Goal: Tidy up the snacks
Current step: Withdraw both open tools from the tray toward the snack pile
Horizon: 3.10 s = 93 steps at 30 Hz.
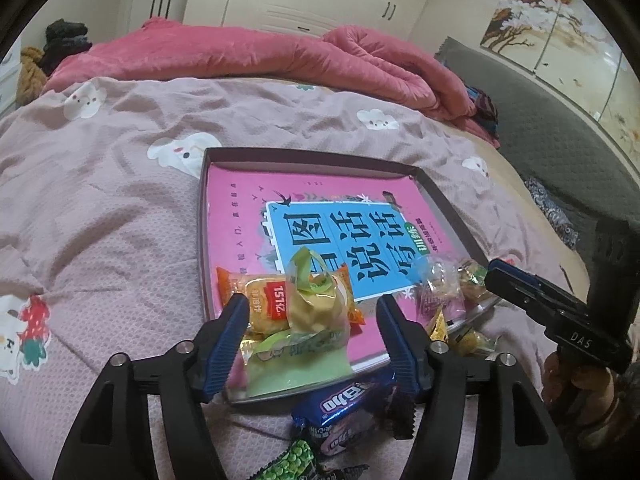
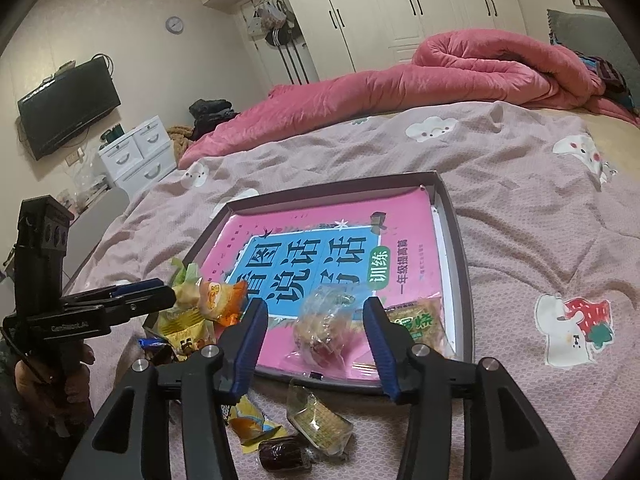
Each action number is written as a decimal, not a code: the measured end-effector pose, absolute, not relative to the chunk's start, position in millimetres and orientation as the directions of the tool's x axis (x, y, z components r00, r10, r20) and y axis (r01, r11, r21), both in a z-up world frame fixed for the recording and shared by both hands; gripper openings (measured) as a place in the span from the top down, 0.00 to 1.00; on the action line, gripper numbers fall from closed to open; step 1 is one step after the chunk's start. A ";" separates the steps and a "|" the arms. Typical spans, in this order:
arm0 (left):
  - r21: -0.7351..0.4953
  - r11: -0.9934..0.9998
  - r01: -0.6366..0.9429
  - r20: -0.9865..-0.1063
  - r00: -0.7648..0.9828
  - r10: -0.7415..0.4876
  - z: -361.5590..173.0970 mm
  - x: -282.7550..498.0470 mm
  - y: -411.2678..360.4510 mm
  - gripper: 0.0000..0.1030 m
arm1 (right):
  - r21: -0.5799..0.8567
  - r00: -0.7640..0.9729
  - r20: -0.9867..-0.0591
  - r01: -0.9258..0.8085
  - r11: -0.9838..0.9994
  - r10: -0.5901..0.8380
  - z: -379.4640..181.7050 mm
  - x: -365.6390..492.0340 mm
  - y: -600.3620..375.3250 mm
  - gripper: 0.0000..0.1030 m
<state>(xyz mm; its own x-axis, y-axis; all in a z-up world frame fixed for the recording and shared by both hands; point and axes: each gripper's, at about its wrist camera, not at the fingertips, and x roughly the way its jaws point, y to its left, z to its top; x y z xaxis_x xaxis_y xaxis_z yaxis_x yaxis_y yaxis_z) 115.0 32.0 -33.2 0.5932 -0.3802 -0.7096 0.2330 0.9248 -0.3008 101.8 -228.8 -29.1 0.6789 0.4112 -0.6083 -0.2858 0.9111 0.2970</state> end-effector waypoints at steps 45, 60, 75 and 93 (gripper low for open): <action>-0.265 0.954 0.138 -0.716 0.635 -0.291 9.9 75.4 47.0 0.24 | 0.236 0.731 -0.555 -0.318 0.918 0.396 2.7 70.8 -226.2 0.43; -0.281 0.957 0.070 -0.743 0.615 -0.264 6.1 63.7 57.8 0.24 | 0.227 0.707 -0.559 -0.372 0.900 0.433 7.4 56.0 -213.6 0.43; -0.273 0.959 0.078 -0.780 0.566 -0.268 -5.3 48.8 51.1 0.24 | 0.230 0.638 -0.597 -0.445 0.866 0.486 1.3 40.5 -192.7 0.43; -0.293 0.956 0.035 -0.834 0.479 -0.273 -29.5 32.6 53.6 0.24 | 0.181 0.568 -0.657 -0.521 0.835 0.496 -11.5 28.9 -165.6 0.43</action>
